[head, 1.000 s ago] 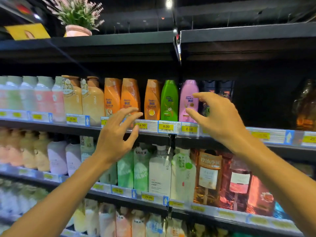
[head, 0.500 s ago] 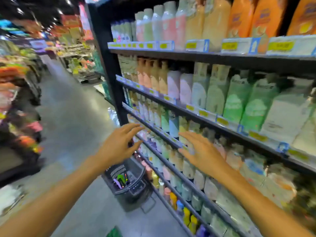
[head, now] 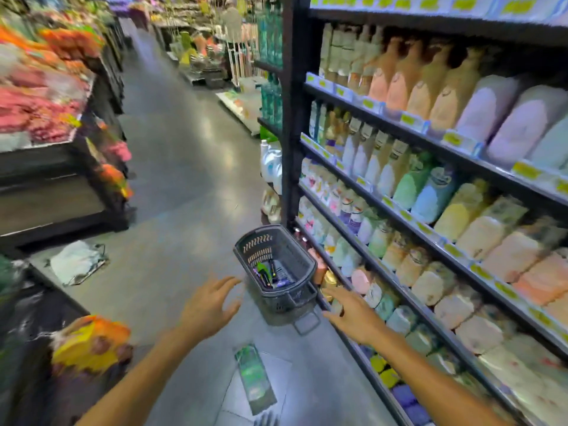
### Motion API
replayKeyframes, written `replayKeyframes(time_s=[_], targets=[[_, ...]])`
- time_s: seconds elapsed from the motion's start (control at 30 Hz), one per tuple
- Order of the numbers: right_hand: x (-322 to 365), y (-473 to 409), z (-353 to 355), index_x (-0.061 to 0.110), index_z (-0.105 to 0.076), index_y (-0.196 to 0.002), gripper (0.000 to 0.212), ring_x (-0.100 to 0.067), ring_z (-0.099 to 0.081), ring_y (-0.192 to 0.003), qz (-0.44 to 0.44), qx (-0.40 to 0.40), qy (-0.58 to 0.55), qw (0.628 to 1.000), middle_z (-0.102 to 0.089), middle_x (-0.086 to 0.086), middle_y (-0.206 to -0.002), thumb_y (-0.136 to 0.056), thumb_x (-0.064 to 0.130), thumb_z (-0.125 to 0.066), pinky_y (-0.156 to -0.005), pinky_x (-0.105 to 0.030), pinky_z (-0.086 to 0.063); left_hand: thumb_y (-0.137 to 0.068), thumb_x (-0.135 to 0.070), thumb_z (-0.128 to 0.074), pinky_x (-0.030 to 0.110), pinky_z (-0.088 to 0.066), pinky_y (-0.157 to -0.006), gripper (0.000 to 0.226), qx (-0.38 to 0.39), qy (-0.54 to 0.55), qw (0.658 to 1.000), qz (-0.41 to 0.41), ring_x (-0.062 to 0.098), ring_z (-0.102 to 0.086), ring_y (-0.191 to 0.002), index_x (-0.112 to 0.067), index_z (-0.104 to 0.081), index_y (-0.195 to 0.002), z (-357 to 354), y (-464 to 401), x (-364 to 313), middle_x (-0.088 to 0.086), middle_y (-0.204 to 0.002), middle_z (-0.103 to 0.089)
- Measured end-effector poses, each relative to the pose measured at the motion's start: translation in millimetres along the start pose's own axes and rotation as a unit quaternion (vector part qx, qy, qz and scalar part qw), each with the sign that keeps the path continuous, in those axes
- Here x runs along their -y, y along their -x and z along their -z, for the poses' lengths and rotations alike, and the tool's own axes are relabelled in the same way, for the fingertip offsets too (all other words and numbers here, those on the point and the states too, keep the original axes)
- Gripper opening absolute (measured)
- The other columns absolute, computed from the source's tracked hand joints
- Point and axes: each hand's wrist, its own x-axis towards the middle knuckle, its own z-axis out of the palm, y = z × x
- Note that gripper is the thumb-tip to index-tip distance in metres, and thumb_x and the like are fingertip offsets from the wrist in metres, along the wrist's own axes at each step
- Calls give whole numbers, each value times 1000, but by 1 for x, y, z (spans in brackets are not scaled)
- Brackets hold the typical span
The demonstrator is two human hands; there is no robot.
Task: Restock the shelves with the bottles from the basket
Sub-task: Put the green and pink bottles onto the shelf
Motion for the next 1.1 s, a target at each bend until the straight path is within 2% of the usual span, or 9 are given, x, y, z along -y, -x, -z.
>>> replayKeyframes(time_s=[0.17, 0.37, 0.5, 0.6, 0.77, 0.9, 0.97, 1.03, 1.1], targets=[[33, -40, -23, 18, -48, -147, 58, -18, -43, -139, -14, 36, 13, 999, -49, -1, -149, -95, 37, -66, -108, -16, -24, -89, -49, -49, 39, -57, -90, 54, 45, 24, 998, 29, 26, -70, -107, -14, -68, -126, -16, 14, 48, 6, -123, -71], [46, -92, -37, 19, -46, -149, 60, -18, -43, -139, -18, 48, 1, 999, -48, -1, -151, -96, 39, -63, -116, -33, -33, -90, -53, -45, 37, -54, -96, 60, 66, 31, 996, 45, 26, -68, -113, -14, -66, -130, -23, -10, 91, 6, -128, -68], [37, -135, -44, 23, -44, -149, 60, -21, -41, -141, -27, 51, -7, 998, -46, -1, -152, -96, 41, -63, -117, -40, -33, -90, -59, -37, 35, -45, -106, 68, 99, 27, 994, 49, 24, -57, -129, -20, -56, -141, -31, -55, 113, 2, -143, -58], [20, -178, -48, 21, -45, -149, 60, -20, -42, -140, -43, 57, -21, 997, -47, -2, -152, -95, 42, -63, -117, -39, -34, -98, -51, -48, 33, -39, -112, 56, 134, 20, 989, 55, 19, -46, -140, -26, -45, -149, -37, -101, 126, -4, -153, -46], [-17, -271, -41, 22, -43, -150, 60, -17, -46, -137, -75, 56, -67, 993, -47, 0, -152, -96, 38, -63, -114, -34, -37, -101, -45, -52, 34, -39, -111, 54, 181, 8, 982, 58, 20, -44, -141, -29, -40, -151, -48, -199, 161, -6, -157, -41], [-41, -340, -34, 26, -41, -151, 61, -17, -64, -117, -106, 82, -104, 985, -45, 4, -154, -96, 41, -62, -106, -37, -46, -95, -57, -43, 34, -40, -111, 63, 234, 9, 970, 62, 21, -48, -137, -26, -44, -149, -57, -290, 185, -3, -152, -47], [-50, -371, -32, 26, -41, -151, 60, 0, -67, -94, -114, 89, -116, 983, -48, 4, -151, -96, 40, -62, -101, -34, -49, -90, -61, -37, 32, -37, -113, 71, 253, 22, 965, 60, 22, -48, -137, -21, -45, -148, -65, -332, 192, 1, -151, -49], [-55, -398, -31, 26, -42, -150, 59, 6, -58, -57, -124, 94, -124, 980, -53, 3, -146, -96, 40, -62, -90, -27, -50, -94, -54, -45, 30, -33, -115, 66, 277, 29, 959, 57, 23, -46, -139, -19, -43, -149, -73, -368, 196, 4, -152, -48], [-58, -419, -32, 24, -44, -150, 58, 2, -59, -57, -134, 98, -134, 977, -57, 0, -140, -96, 39, -62, -83, -24, -47, -99, -37, -57, 30, -31, -116, 57, 291, 33, 955, 58, 24, -43, -142, -17, -42, -151, -83, -394, 203, 7, -154, -46]])
